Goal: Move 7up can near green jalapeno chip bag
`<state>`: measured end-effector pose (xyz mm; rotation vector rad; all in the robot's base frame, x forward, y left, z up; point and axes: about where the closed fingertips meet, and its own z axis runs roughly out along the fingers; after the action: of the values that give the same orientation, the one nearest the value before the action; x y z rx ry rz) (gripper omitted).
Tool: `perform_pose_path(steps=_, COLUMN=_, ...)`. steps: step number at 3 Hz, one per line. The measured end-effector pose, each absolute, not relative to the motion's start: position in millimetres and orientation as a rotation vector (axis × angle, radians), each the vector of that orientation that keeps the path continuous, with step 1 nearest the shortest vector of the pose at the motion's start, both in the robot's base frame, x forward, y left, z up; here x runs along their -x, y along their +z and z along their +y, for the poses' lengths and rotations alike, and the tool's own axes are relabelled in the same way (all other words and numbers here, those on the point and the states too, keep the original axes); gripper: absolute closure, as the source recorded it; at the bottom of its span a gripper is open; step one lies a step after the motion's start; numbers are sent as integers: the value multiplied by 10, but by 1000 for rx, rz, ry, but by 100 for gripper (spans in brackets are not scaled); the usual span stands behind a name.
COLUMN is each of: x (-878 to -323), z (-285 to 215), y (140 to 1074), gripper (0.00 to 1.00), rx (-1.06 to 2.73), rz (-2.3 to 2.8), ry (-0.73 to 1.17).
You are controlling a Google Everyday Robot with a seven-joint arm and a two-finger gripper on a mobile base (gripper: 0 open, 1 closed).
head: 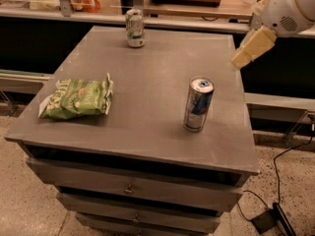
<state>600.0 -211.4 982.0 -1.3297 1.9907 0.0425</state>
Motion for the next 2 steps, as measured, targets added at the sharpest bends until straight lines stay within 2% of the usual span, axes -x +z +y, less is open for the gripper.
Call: perform_pose_path(steps=2, x=-6667, z=-1823, y=9574, gripper=0, rx=1144, rz=1948, ry=185)
